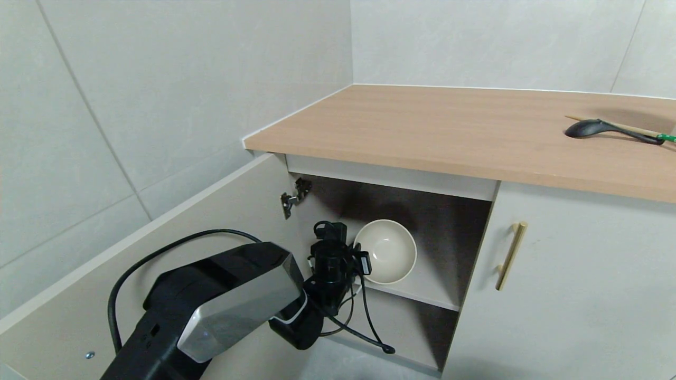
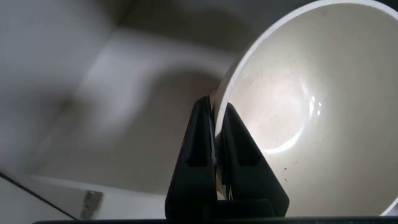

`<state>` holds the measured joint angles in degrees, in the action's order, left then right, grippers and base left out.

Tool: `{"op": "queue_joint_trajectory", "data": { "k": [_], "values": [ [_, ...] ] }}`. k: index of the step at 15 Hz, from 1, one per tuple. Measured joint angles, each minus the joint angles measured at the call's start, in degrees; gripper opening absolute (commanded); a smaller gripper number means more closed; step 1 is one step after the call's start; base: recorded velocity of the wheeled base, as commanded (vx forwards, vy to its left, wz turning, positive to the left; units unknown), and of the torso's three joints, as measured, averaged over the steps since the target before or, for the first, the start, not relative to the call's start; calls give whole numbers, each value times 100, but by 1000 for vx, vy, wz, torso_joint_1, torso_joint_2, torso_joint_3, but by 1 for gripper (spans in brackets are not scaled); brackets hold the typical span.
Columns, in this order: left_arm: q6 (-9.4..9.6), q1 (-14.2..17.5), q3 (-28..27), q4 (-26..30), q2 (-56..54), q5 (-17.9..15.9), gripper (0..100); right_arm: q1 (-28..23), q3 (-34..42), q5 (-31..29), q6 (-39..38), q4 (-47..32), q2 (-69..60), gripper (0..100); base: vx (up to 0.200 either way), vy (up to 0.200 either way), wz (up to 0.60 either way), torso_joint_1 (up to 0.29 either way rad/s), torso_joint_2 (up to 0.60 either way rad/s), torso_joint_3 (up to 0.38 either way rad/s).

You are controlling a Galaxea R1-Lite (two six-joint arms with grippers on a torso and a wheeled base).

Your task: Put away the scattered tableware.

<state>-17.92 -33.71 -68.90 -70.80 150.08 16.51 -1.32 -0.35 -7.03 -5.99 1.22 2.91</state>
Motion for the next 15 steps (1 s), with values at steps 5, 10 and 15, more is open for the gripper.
{"op": "queue_joint_trajectory", "data": {
  "k": [5,10,15],
  "values": [
    [-66,-9,-304,207,119,-9,0,-2,0,1,0,-2,2,100,0,0,0,0,0,0],
    [-156,-5,-395,334,183,-6,100,0,0,15,0,23,4,100,0,0,0,0,0,0],
    [-127,-11,-295,315,22,87,100,0,2,23,0,26,6,100,0,0,0,0,0,0]
  ]
}}
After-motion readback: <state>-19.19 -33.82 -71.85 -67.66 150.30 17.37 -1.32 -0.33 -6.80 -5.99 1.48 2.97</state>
